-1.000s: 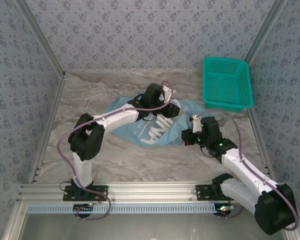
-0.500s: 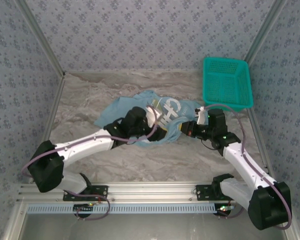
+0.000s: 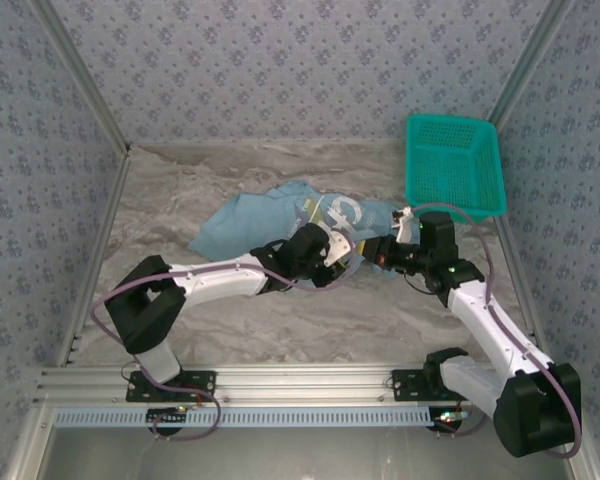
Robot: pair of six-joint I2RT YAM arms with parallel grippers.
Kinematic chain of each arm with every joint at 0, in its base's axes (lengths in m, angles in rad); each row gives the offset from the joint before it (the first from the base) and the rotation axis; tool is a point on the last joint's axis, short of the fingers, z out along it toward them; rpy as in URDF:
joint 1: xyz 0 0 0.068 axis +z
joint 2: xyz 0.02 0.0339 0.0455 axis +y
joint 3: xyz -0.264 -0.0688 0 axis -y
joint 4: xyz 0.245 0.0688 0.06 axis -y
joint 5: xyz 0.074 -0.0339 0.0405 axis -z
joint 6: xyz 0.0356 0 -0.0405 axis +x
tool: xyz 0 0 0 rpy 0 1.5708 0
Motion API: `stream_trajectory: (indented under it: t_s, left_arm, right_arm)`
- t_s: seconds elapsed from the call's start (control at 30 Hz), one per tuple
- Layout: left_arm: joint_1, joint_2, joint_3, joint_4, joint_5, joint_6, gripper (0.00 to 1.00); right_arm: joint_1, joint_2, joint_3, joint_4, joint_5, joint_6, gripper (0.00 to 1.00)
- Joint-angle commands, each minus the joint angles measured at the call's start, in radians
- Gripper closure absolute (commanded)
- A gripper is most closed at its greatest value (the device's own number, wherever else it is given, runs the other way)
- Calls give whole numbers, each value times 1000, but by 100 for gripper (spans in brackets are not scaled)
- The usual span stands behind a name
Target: Fold the inside-out t-shirt
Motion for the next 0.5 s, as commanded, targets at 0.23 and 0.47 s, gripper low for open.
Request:
stream_trajectory:
  t_s: [0.23,0.47]
  left_arm:
    - [207,-181,-87,43,483,-137,100]
    - [295,-180,-105,33,591,-166,100]
  right_arm:
    - [-121,-12,224,-365,-107,-234,100]
    - [-223,-41,226,-273,-315,-128,100]
